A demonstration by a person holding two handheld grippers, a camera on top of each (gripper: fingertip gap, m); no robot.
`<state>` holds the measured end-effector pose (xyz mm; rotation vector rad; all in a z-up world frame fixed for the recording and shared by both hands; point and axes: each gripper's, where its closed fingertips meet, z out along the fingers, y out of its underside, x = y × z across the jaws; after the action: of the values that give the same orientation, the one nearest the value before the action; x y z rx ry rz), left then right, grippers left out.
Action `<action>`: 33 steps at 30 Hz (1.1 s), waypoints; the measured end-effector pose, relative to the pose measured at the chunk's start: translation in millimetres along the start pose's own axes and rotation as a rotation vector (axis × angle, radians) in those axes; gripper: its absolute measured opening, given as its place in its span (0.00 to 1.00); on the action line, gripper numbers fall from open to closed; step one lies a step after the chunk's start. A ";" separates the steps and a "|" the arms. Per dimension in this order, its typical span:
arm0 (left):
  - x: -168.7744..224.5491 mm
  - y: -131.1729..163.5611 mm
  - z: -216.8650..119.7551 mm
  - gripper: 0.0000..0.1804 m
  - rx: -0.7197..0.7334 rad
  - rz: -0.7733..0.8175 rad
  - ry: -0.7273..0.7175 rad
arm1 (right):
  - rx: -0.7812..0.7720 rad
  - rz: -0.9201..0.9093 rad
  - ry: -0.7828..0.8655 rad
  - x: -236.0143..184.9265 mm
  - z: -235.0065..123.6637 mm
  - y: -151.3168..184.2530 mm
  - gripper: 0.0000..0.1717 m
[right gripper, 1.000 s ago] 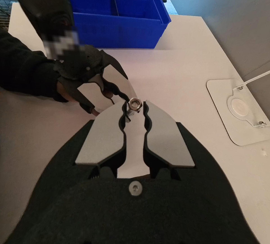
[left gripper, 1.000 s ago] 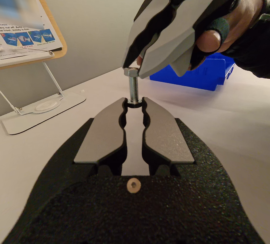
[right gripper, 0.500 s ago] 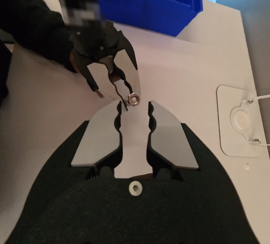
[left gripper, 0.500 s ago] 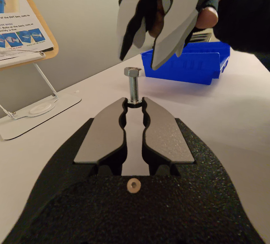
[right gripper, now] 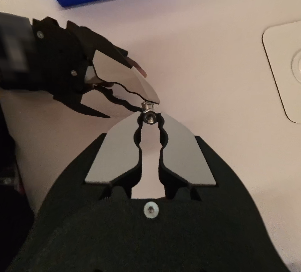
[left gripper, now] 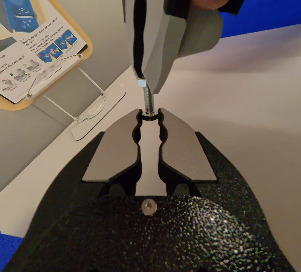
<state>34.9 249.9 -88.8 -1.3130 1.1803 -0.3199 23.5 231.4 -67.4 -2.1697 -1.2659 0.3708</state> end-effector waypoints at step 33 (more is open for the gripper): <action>17.2 5.4 4.0 0.10 -0.029 -0.023 0.123 | -0.126 -0.152 -0.006 0.7 -1.9 18.0 0.13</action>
<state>43.4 240.7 -102.4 -1.3481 1.2782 -0.4063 37.3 224.7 -77.0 -2.1593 -1.4819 0.2408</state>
